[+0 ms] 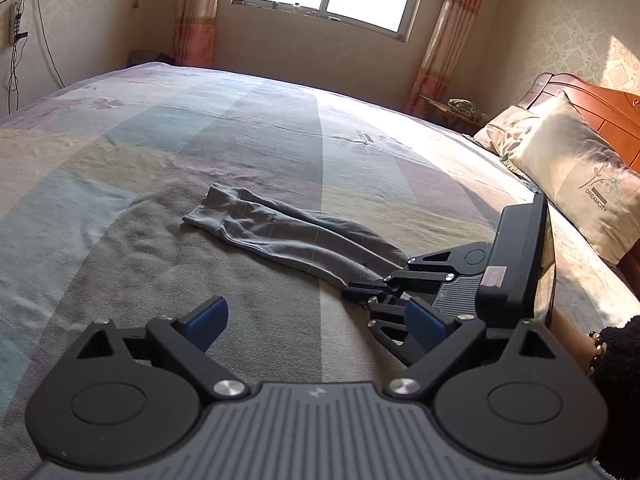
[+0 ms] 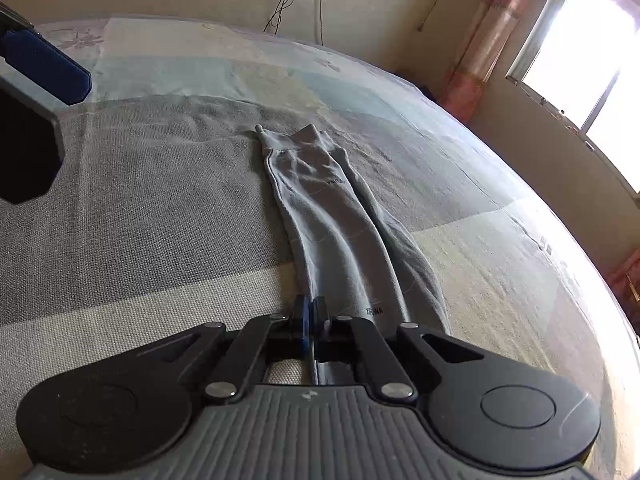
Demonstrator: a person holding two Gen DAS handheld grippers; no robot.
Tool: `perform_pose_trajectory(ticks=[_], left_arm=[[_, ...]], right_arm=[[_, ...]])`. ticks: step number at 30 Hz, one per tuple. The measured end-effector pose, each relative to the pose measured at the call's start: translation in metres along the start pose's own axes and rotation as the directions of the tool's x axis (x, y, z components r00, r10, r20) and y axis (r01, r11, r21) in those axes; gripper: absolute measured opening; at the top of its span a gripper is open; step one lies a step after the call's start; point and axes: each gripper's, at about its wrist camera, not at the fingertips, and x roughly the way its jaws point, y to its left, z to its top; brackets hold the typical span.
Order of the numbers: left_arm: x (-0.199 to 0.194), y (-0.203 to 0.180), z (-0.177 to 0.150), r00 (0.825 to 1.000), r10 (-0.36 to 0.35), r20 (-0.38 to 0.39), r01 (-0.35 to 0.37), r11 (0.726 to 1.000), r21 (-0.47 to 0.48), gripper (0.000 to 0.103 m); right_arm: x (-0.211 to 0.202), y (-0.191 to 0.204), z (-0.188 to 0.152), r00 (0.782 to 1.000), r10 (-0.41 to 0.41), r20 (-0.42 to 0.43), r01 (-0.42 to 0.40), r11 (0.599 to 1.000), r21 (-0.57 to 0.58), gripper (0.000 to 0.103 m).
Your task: Fold clothes
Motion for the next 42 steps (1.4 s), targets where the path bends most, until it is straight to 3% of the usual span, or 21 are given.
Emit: perform_pose_trajectory(ticks=[5, 9, 15, 21, 23, 25, 27, 31, 33, 40, 42], left_arm=[[-0.006, 0.008, 0.002, 1.0, 0.001, 0.029, 0.0, 0.999, -0.043, 0.095], [-0.002, 0.01, 0.002, 1.0, 0.007, 0.018, -0.006, 0.998, -0.056, 0.095], [-0.007, 0.021, 0.003, 0.998, 0.065, 0.014, -0.064, 0.995, -0.079, 0.096], [-0.015, 0.036, 0.004, 0.994, 0.113, 0.008, -0.111, 0.987, -0.112, 0.096], [-0.017, 0.039, 0.004, 0.997, 0.078, 0.01, -0.076, 0.989, -0.124, 0.096], [-0.019, 0.04, 0.004, 1.0, 0.022, 0.018, -0.019, 0.991, -0.133, 0.096], [-0.021, 0.037, 0.004, 0.998, -0.039, 0.038, 0.044, 0.99, -0.132, 0.096], [-0.025, 0.031, 0.004, 0.99, -0.123, 0.071, 0.131, 0.984, -0.117, 0.099], [-0.025, 0.027, 0.004, 0.988, -0.133, 0.077, 0.141, 0.983, -0.114, 0.099], [-0.014, 0.023, 0.004, 0.988, -0.147, 0.058, 0.153, 0.979, -0.134, 0.099], [-0.01, 0.017, 0.004, 0.988, -0.149, 0.05, 0.154, 0.98, -0.122, 0.099]], right_arm=[[-0.002, -0.021, 0.007, 0.98, 0.193, 0.041, -0.198, 0.96, 0.197, 0.004], [-0.004, -0.029, 0.006, 0.966, 0.251, 0.054, -0.256, 0.928, 0.272, 0.021], [-0.015, -0.026, 0.014, 0.977, 0.18, 0.112, -0.201, 0.953, 0.228, 0.023], [0.02, 0.003, 0.036, 0.989, 0.106, 0.102, -0.112, 0.992, 0.06, 0.023], [0.034, 0.011, 0.04, 0.993, 0.073, 0.093, -0.075, 0.997, 0.016, 0.022], [0.036, 0.008, 0.044, 0.99, 0.101, 0.099, -0.106, 0.993, 0.042, 0.022], [0.036, 0.003, 0.046, 0.983, 0.146, 0.112, -0.156, 0.984, 0.088, 0.004], [0.034, -0.009, 0.052, 0.962, 0.231, 0.143, -0.255, 0.951, 0.177, 0.003], [0.029, -0.016, 0.052, 0.957, 0.252, 0.147, -0.28, 0.935, 0.22, 0.015], [-0.048, -0.053, 0.005, 0.989, 0.145, 0.037, -0.149, 0.946, 0.286, 0.016], [-0.05, -0.048, -0.013, 0.992, 0.127, -0.016, -0.117, 0.953, 0.281, 0.016]])
